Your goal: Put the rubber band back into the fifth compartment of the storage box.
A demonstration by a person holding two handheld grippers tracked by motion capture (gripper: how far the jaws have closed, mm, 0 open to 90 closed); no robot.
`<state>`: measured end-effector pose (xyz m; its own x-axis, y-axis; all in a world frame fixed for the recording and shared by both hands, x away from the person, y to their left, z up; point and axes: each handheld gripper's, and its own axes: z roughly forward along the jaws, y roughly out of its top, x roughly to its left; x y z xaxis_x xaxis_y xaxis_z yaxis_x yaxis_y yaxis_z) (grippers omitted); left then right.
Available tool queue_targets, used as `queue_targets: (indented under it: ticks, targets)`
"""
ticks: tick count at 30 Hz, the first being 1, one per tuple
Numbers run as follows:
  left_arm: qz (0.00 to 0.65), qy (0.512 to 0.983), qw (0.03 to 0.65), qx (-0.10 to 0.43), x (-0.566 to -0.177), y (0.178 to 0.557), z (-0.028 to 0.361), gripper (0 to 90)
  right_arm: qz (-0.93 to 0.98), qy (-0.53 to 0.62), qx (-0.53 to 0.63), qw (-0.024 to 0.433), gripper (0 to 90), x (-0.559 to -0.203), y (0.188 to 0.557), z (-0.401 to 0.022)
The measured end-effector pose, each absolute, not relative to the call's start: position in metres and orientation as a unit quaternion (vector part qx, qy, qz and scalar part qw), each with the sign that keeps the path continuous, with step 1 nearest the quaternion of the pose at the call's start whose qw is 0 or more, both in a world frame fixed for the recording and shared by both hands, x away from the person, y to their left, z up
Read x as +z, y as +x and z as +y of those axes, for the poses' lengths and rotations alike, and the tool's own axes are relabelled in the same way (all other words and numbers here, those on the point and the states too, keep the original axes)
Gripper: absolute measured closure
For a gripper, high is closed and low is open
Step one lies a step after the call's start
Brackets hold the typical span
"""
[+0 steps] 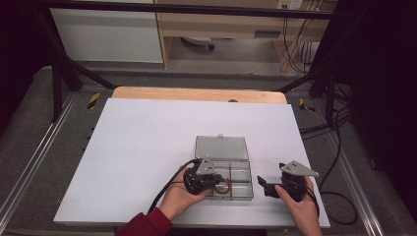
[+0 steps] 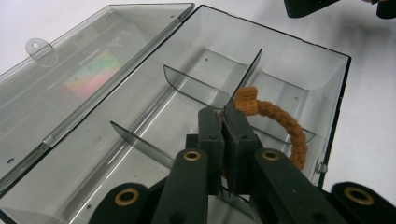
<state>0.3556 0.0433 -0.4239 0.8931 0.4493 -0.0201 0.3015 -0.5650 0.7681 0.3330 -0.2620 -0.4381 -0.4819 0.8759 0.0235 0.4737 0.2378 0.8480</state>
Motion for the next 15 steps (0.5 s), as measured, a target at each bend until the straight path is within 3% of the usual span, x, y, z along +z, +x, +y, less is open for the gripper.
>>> queue_targets:
  ticks: [11,15]
  targets:
    - [0.214,0.882,0.411,0.087,-0.4251,0.3546,0.0406,84.9,0.748,0.451,0.424,0.241,4.0,-0.4378,0.3331,-0.2634]
    - [0.214,0.88,0.412,0.102,-0.424,0.3523,0.0401,77.3,0.748,0.451,0.424,0.241,4.0,-0.4376,0.3331,-0.2634]
